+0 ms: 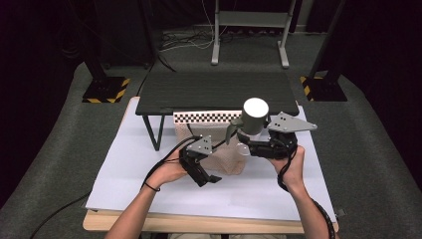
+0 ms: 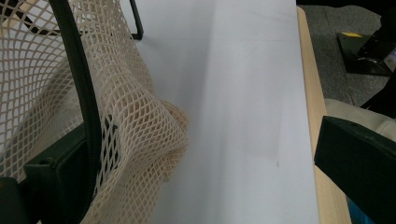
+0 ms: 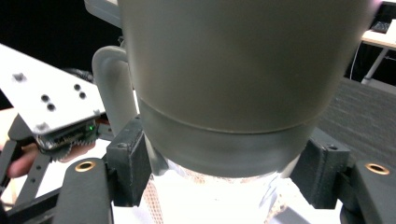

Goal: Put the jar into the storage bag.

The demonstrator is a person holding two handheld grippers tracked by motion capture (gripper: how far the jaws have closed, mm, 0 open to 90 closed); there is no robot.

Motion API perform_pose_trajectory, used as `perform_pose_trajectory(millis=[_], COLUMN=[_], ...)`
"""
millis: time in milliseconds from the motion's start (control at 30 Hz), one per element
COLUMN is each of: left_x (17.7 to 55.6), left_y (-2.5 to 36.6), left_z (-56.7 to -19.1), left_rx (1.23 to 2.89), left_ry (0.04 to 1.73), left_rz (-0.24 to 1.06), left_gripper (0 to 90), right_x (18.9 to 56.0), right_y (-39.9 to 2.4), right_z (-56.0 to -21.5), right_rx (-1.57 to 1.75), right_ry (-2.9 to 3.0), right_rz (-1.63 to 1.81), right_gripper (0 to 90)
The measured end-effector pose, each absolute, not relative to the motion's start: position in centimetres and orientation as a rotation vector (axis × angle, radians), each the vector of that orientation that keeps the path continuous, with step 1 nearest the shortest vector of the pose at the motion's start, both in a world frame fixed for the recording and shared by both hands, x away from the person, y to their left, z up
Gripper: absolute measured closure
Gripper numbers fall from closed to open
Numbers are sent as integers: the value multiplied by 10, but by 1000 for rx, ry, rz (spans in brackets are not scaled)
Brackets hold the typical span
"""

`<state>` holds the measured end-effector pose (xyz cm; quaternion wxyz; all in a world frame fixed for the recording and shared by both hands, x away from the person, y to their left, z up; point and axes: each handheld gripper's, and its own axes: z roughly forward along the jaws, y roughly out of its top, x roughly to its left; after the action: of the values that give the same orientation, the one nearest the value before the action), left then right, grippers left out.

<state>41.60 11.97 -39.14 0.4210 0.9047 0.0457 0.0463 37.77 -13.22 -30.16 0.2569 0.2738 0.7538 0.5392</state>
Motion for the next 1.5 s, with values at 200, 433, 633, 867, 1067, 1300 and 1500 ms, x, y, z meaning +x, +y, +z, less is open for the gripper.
perform_pose_trajectory(millis=[200, 433, 633, 867, 1067, 1300, 1500], left_x=[415, 415, 416, 415, 415, 414, 412], left_y=[120, 120, 120, 120, 120, 120, 120], left_z=[-391, -391, -391, -391, -391, -390, -388], left_rx=[2264, 2264, 2265, 2268, 2267, 2263, 2262], left_ry=[110, 109, 106, 103, 97, 96, 83], left_rz=[117, 114, 113, 115, 113, 113, 115], left_gripper=[0, 0, 0, 0, 0, 0, 0], right_x=[385, 395, 401, 409, 413, 418, 425], right_y=[-124, -115, -108, -98, -91, -84, -74], right_z=[-294, -289, -286, -286, -286, -287, -292], right_rx=[737, 740, 739, 742, 740, 745, 750], right_ry=[2043, 2042, 2040, 2050, 2053, 2060, 2076], right_rz=[1461, 1468, 1476, 1479, 1483, 1497, 1497], right_gripper=[301, 301, 301, 301, 302, 301, 301])
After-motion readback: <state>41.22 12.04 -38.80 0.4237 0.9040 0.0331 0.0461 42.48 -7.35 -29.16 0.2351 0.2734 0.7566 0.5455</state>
